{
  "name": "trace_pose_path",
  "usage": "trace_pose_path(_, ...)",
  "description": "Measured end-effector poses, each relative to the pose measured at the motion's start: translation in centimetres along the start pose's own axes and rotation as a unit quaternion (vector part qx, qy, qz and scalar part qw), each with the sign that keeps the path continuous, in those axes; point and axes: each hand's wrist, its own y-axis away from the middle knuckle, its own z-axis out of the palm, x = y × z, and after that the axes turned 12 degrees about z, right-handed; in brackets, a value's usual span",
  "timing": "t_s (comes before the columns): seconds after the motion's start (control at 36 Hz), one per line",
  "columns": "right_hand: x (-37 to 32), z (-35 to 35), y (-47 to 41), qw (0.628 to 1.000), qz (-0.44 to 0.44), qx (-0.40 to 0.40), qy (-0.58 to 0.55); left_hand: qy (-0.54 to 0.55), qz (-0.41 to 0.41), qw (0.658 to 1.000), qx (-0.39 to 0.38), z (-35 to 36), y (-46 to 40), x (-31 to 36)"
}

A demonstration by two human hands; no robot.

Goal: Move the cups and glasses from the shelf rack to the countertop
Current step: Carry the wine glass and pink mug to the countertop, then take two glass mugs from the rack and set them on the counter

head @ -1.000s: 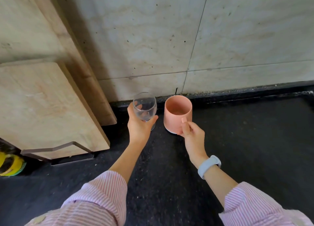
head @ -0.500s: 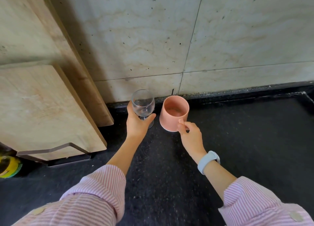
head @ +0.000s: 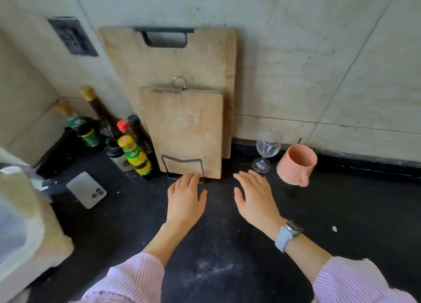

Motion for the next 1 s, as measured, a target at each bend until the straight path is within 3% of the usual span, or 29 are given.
trace_pose_path(0.14,-10.3,3.0,4.4,0.987,-0.114,-0.115,0.015,-0.057,-0.109,0.992,0.03,-7.2,10.7,-7.1)
trace_pose_path(0.31,-24.2,6.1,15.9,0.943,-0.295,-0.15,-0.045,-0.109,-0.239,0.96,0.099,-15.3,29.6,-12.5)
trace_pose_path(0.44,-34.4,8.5,30.0,0.888,-0.418,-0.18,-0.06,-0.15,-0.346,0.911,0.167,-21.2,48.1,-13.1)
trace_pose_path(0.56,-40.7,10.4,42.7,0.83,-0.505,-0.228,-0.066,-0.183,-0.422,0.861,0.218,-24.8,63.4,-11.3)
trace_pose_path(0.72,-47.5,12.0,60.8,0.73,-0.611,-0.299,-0.074,-0.193,-0.554,0.759,0.282,-28.3,83.2,-6.4)
trace_pose_path(0.81,-50.0,12.3,68.5,0.672,-0.66,-0.321,-0.092,-0.218,-0.602,0.704,0.308,-29.3,91.0,-3.9)
trace_pose_path(1.0,-55.1,13.7,83.0,0.58,-0.734,-0.341,-0.089,-0.231,-0.672,0.593,0.38,-30.8,104.2,-0.1)
